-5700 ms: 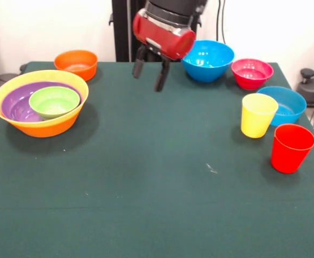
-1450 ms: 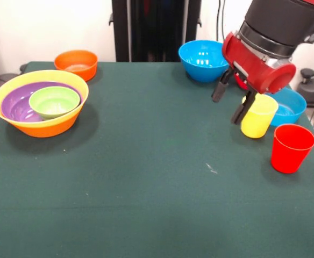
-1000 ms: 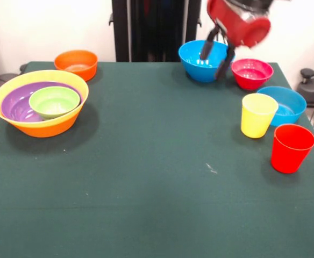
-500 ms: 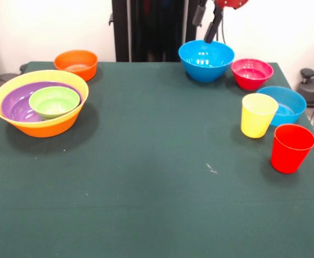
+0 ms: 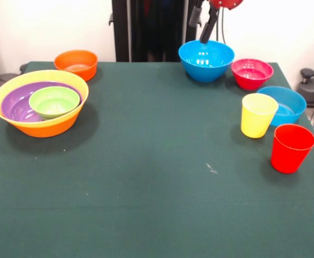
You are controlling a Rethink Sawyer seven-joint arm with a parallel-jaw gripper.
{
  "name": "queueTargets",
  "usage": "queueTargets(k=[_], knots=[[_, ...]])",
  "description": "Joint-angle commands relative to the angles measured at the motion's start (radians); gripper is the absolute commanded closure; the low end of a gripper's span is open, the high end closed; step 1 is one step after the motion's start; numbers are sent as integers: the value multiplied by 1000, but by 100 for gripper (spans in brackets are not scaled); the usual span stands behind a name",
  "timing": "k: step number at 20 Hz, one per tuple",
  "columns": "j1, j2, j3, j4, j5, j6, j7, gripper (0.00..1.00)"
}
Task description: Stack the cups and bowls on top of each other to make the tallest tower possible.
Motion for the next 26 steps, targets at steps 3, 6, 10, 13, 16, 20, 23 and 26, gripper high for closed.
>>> queueTargets(k=[3,6,10,13,16,20,23,26], knots=[[-14,41,87,124,-68,-129,19,0],[-12,49,82,134,-73,-156,23,0],[-2,68,70,140,-80,-184,38,0],[4,80,59,132,-84,-192,44,0],[15,96,42,119,-86,-193,54,0],[34,122,22,100,-75,-196,80,0],[42,137,18,85,-53,-197,102,0],[51,151,14,66,-30,-189,126,0]])
